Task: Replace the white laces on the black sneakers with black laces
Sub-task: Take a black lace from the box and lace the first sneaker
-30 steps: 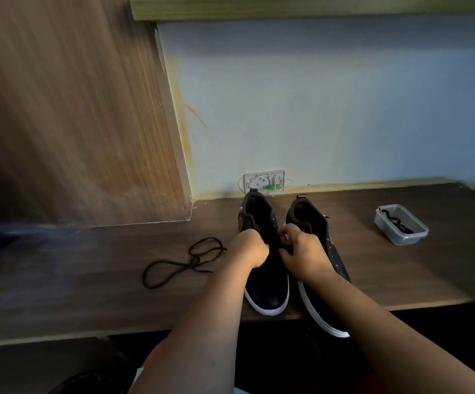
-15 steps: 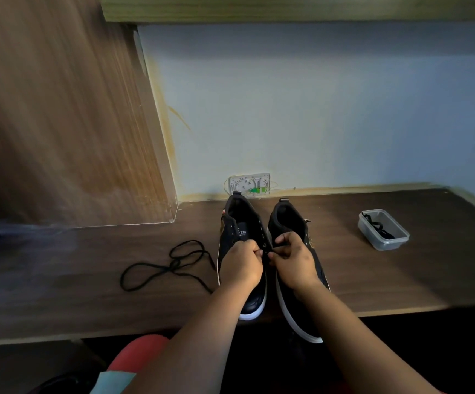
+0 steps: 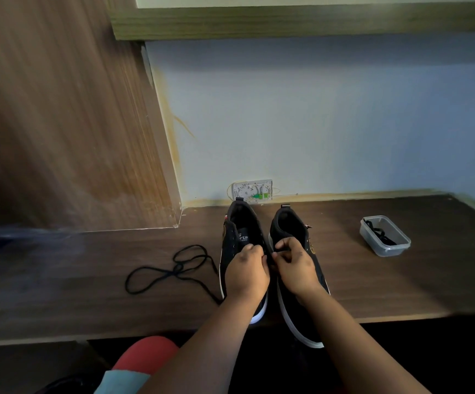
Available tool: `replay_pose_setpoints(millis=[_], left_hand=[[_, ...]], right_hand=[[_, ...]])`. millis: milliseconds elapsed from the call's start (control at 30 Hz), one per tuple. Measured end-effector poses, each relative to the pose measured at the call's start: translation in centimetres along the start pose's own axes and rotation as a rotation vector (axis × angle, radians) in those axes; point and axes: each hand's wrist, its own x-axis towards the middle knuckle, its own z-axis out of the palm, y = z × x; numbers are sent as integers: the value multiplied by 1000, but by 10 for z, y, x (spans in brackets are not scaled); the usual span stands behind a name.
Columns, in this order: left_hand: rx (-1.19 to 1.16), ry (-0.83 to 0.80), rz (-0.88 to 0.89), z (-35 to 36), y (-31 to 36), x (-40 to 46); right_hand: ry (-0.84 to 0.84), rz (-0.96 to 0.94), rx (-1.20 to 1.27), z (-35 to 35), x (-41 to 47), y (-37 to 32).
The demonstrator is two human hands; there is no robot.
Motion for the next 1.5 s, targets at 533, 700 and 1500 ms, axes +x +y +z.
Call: replay_pose_setpoints(millis=[533,700,1500], left_hand=[[-222,-574,-257,-24,-10,31],[-282,-556,-282,-26,-8,31],[-378,-514,-304,-38,-17,11]], right_hand=[[300,43,1078,-90,13,-52],[0,-155,-121,-45,-4,-44],[96,-84,577,-62,-12,-63]])
